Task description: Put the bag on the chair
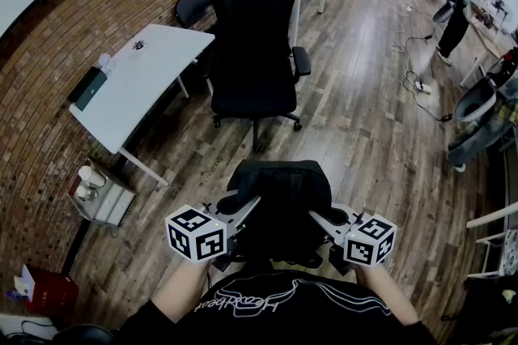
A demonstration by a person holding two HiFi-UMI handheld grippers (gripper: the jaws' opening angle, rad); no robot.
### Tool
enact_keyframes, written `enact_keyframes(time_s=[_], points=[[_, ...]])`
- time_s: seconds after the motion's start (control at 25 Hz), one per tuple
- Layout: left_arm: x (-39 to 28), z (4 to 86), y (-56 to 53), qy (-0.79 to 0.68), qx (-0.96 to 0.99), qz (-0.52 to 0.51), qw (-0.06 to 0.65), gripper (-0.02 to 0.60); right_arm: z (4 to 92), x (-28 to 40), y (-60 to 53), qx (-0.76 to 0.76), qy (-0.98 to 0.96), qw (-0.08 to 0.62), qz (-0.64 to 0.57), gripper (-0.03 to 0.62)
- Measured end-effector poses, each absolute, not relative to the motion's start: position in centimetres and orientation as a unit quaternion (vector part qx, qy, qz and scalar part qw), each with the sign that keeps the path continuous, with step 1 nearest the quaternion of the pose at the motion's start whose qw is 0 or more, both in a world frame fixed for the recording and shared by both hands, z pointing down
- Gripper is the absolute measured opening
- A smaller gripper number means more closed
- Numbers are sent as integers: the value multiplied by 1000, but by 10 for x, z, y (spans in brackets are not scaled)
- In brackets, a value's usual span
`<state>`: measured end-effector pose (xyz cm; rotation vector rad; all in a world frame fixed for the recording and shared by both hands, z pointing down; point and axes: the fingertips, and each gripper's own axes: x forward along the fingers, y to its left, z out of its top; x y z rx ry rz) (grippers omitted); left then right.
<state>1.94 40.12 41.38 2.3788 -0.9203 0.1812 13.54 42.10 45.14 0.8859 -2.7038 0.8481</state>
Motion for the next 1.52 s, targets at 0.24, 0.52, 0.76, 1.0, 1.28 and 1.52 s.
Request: enact_keyframes(time_s=[0.24, 0.52, 0.76, 1.0, 1.28, 1.52], points=[[-4, 424, 348, -339, 889, 72, 300, 69, 461, 112, 370, 301, -903, 93, 294, 34], [-28, 437, 284, -330, 888, 74, 313, 69, 472, 88, 309, 303, -897, 100, 306, 34], [-55, 438, 239, -326, 888, 79, 316, 69, 472, 61, 264, 314, -893, 111, 302, 34], [-78, 430, 208, -321, 893, 76, 306, 69, 464, 38, 232, 318, -894, 110, 297, 34], [-85, 430, 186, -330, 890, 80, 305, 69, 465, 33, 207, 315, -895, 108, 298, 34], [-92, 439, 146, -346, 882, 89, 307, 69, 477, 25, 163, 299, -898, 103, 306, 34]])
